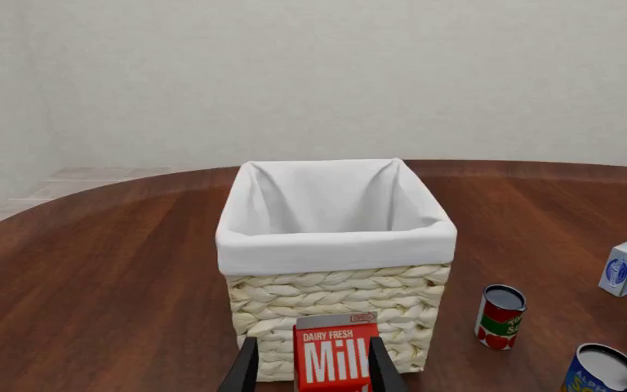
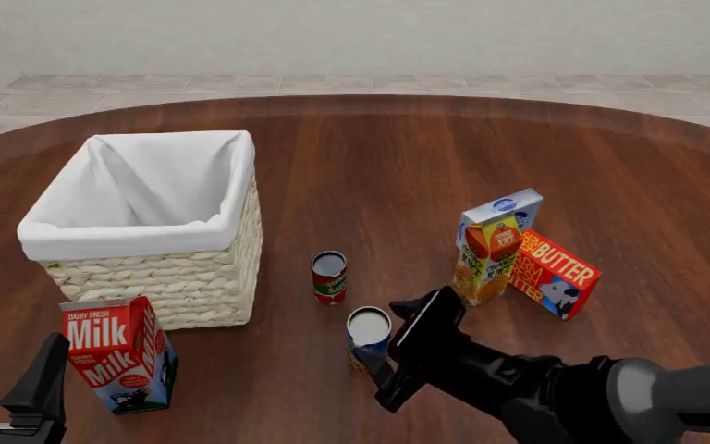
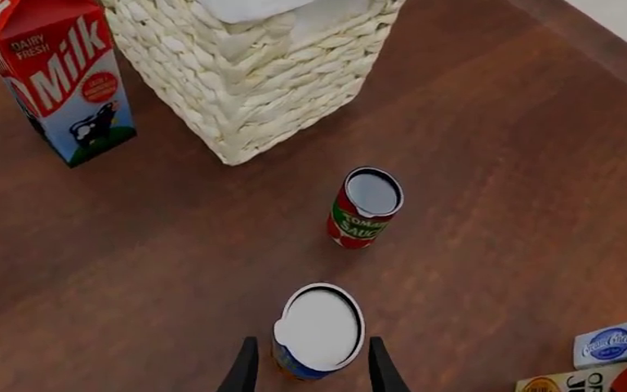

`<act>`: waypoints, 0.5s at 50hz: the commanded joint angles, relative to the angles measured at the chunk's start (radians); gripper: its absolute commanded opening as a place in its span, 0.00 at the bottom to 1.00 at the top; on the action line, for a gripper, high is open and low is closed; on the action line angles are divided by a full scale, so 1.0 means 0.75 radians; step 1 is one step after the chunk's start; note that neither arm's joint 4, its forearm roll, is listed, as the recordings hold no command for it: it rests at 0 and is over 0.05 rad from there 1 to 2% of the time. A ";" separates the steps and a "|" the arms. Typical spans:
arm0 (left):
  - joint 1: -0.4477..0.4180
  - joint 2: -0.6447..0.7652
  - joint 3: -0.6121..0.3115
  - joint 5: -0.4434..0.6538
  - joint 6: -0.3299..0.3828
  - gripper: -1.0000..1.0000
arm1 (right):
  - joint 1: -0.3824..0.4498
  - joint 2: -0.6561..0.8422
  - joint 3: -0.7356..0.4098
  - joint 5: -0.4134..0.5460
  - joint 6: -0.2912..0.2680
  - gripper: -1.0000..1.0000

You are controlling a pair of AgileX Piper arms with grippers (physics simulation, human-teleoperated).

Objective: Pick up the alphabet soup and the tomato sauce, and put them in the basket.

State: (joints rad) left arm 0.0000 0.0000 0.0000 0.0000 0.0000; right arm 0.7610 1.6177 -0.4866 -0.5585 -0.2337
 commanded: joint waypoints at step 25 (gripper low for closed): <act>0.000 0.000 0.000 0.000 0.000 1.00 | -0.020 0.089 -0.041 -0.031 -0.015 1.00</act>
State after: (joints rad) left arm 0.0000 0.0000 0.0000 0.0000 0.0000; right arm 0.7496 1.6659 -0.5098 -0.5751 -0.2429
